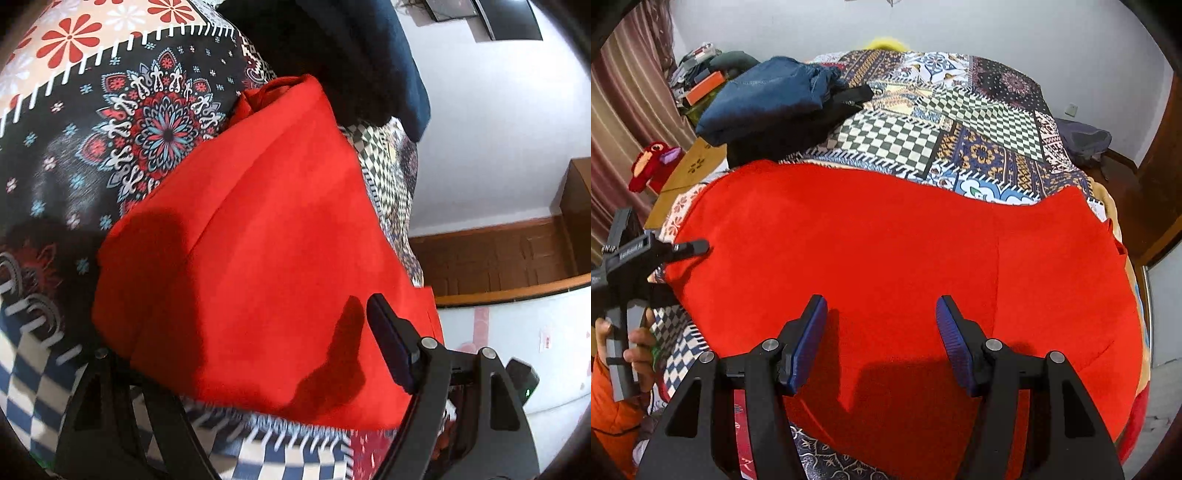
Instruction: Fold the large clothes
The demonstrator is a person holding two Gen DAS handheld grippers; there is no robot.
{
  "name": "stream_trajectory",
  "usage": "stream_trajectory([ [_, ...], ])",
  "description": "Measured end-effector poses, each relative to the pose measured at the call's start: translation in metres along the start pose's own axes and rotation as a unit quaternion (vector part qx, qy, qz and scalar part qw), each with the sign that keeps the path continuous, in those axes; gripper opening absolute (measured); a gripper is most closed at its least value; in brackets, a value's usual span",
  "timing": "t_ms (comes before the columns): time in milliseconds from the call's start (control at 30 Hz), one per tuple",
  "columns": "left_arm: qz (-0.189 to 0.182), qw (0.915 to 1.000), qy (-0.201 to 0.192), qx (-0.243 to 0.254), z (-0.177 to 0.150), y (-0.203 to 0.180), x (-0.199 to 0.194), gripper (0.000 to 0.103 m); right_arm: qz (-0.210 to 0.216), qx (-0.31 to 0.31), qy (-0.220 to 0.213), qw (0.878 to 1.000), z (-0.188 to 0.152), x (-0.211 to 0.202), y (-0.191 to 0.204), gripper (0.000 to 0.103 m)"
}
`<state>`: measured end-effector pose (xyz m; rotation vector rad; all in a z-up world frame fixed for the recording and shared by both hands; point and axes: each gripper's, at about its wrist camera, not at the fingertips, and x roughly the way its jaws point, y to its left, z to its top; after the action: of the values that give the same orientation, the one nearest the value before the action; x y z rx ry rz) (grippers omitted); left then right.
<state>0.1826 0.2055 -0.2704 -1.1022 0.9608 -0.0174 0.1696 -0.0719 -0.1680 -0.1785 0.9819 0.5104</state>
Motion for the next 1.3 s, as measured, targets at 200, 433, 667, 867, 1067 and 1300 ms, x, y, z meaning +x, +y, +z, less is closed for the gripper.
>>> stream_trajectory([
  [200,0.046,0.9985,-0.017,0.024,0.011,-0.008,0.012,0.030,-0.007,-0.013,-0.001,1.000,-0.001,-0.001,0.008,0.057],
  [433,0.071,0.9893,-0.079,0.100,0.009,-0.043,-0.014,0.005,-0.001,-0.036,-0.005,0.999,0.007,0.001,0.023,0.057],
  [667,0.073,0.9728,-0.165,0.146,0.010,-0.072,-0.074,0.004,0.027,-0.056,-0.020,0.998,0.024,0.007,0.058,0.057],
  [867,0.127,0.9387,-0.251,0.199,-0.001,-0.086,-0.127,0.004,0.076,-0.081,0.010,0.994,0.033,0.037,0.103,0.058],
  [1067,0.171,0.9044,-0.291,0.260,-0.016,-0.106,-0.146,0.004,0.113,-0.099,0.054,0.987,0.024,0.075,0.139,0.063],
  [1300,0.153,0.8932,-0.278,0.319,-0.031,-0.154,-0.122,0.004,0.138,-0.079,0.058,0.985,0.023,0.064,0.118,0.065],
])
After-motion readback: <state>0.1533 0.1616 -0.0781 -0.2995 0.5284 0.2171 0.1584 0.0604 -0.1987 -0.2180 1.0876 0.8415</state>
